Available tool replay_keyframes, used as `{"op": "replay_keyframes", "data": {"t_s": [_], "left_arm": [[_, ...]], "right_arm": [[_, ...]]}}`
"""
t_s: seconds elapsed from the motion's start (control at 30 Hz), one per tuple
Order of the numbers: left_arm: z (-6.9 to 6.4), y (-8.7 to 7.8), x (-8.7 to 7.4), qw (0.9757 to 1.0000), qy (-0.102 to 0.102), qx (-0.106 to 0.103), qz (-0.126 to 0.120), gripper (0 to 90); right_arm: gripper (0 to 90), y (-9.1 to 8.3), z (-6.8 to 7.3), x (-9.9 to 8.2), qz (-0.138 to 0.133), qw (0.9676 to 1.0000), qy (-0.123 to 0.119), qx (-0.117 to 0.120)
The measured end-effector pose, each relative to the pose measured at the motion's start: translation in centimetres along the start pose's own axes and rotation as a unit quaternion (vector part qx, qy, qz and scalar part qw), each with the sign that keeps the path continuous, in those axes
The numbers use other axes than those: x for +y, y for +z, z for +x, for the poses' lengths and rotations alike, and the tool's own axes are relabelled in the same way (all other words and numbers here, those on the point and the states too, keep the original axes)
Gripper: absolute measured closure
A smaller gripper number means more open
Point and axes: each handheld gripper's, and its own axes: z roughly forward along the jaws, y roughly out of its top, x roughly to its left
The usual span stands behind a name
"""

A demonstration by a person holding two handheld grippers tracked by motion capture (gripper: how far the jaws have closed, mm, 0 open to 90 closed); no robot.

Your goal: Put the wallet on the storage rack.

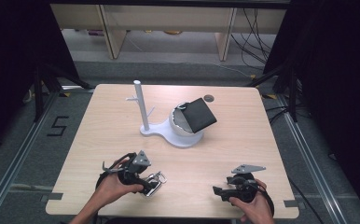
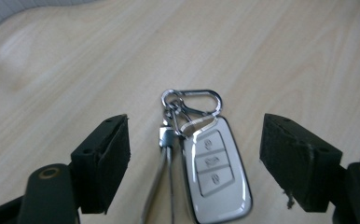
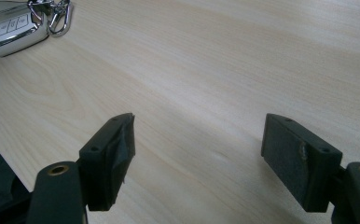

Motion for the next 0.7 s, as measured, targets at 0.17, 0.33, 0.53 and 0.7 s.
{"op": "replay_keyframes", "data": {"t_s": [0.17, 0.33, 0.53, 0.7], "left_arm": [[0.6, 1.4, 1.3, 0.9983, 0.030, -0.010, 0.049, 27.9], [0.4, 2.9, 2.3, 0.9947, 0.044, -0.008, 0.093, 29.0], [0.3, 3.9, 3.1, 0.9943, 0.039, -0.006, 0.100, 28.7], [0.1, 4.1, 3.3, 0.9933, 0.041, -0.007, 0.108, 28.3]], "right_arm": [[26.9, -0.1, 0.4, 0.0, -0.008, 0.9999, 0.008, 0.008], [27.1, 0.1, 0.4, -0.1, -0.014, 0.9998, 0.004, 0.009], [27.7, 0.2, 0.4, -0.1, -0.021, 0.9997, -0.008, 0.010], [27.7, 0.2, 0.5, -0.1, -0.017, 0.9998, -0.001, 0.011]]}}
